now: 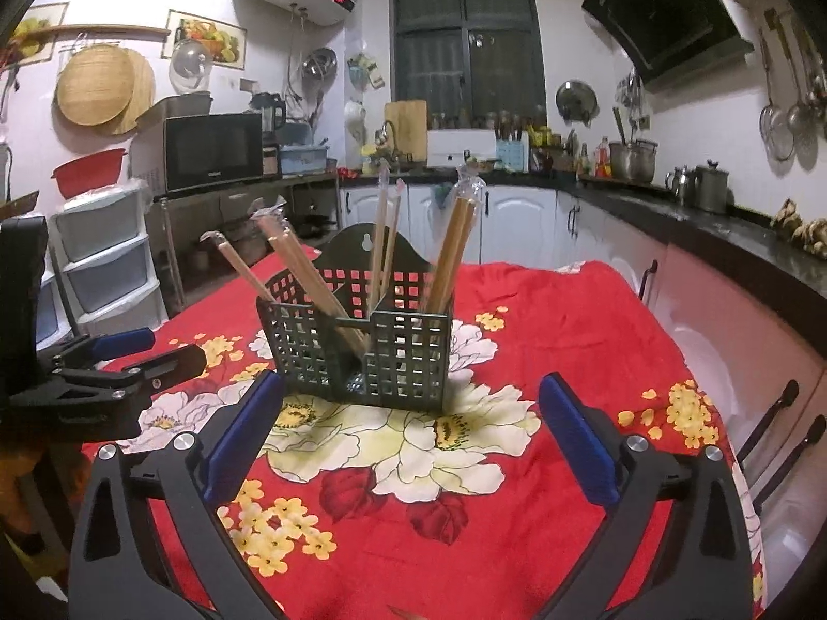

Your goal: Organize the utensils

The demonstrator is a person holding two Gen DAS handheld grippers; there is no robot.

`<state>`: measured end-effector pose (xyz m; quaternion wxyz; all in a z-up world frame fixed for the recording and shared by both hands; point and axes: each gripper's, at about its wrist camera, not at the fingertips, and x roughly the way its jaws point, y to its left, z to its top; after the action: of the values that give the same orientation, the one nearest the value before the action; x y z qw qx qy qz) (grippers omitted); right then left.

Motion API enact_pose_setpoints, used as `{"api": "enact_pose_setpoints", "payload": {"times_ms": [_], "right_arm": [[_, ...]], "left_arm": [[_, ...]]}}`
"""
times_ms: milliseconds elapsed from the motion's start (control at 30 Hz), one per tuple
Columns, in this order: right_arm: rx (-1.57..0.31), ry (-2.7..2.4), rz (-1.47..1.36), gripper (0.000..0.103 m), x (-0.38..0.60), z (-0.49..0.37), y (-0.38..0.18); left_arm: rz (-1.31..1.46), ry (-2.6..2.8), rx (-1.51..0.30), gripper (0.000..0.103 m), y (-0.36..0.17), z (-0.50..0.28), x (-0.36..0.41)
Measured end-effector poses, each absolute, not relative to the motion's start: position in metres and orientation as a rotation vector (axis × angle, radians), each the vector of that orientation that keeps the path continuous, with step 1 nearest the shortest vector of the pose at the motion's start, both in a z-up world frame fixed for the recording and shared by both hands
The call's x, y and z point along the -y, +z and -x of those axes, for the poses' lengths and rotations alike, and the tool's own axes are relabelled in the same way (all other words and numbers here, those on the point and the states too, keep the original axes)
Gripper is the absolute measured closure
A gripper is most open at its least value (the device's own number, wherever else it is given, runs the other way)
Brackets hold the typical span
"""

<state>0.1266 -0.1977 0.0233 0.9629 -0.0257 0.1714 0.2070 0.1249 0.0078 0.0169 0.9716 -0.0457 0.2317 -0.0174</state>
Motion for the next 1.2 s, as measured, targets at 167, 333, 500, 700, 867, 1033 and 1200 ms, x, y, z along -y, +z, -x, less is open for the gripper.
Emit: {"api": "enact_pose_setpoints", "payload": {"times_ms": [167, 333, 500, 700, 867, 1033, 1200], "right_arm": [[-0.282, 0.405, 0.039, 0.007, 0.201, -0.113, 0.019], [-0.236, 0.384, 0.019, 0.006, 0.201, -0.105, 0.013], [-0.248, 0.376, 0.028, 0.006, 0.199, -0.106, 0.005], [-0.256, 0.362, 0.022, 0.006, 0.199, -0.107, -0.002], [-0.251, 0.356, 0.018, 0.006, 0.2, -0.107, -0.003], [-0.251, 0.356, 0.019, 0.006, 0.2, -0.107, -0.003], [-0.251, 0.356, 0.019, 0.006, 0.201, -0.107, -0.003]], "left_arm": [[0.068, -0.025, -0.419, 0.011, 0.014, -0.114, -0.004], [0.069, -0.02, -0.372, 0.011, 0.011, -0.105, 0.001], [0.063, -0.045, -0.351, 0.011, 0.005, -0.103, 0.007], [0.063, -0.025, -0.359, 0.011, 0.0, -0.106, 0.007], [0.075, -0.031, -0.358, 0.011, -0.002, -0.105, 0.006], [0.082, -0.033, -0.357, 0.011, -0.003, -0.105, 0.005], [0.082, -0.03, -0.356, 0.01, -0.003, -0.105, 0.005]]}}
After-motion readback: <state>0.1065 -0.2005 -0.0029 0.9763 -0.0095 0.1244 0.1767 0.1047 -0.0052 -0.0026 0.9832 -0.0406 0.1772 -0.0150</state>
